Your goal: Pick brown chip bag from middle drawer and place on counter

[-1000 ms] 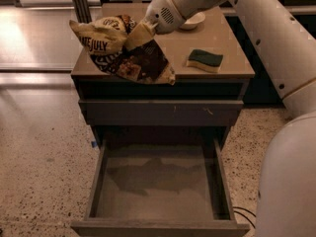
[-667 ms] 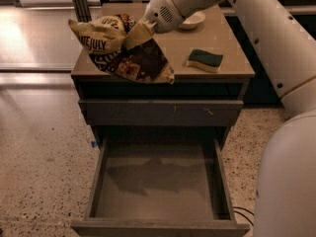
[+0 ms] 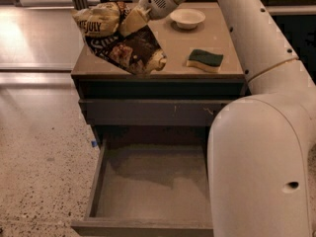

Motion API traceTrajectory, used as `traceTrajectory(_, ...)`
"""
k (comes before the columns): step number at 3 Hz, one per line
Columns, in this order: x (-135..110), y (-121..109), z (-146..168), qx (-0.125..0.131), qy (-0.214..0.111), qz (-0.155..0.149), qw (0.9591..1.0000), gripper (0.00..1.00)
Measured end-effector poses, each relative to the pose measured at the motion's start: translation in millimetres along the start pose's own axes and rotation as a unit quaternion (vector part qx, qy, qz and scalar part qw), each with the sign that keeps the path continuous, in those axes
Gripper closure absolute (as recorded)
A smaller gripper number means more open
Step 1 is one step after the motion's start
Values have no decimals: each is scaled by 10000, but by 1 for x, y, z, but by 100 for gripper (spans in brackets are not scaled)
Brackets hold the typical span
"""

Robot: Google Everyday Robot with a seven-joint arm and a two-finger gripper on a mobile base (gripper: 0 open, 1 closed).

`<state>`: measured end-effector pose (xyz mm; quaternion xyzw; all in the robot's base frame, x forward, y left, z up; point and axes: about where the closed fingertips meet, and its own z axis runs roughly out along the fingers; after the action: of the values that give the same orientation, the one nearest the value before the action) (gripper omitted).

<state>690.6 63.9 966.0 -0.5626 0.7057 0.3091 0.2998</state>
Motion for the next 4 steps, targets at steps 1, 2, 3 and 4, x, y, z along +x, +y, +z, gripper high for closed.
traceTrajectory(1,3,-30,5,122,55,145,9998,100)
traceTrajectory(2,10,-60,2,376,-48,306,9988,100)
traceTrajectory(3,14,-80,4,592,-164,373,9974,100)
traceTrajectory(4,14,-80,4,592,-164,373,9974,100)
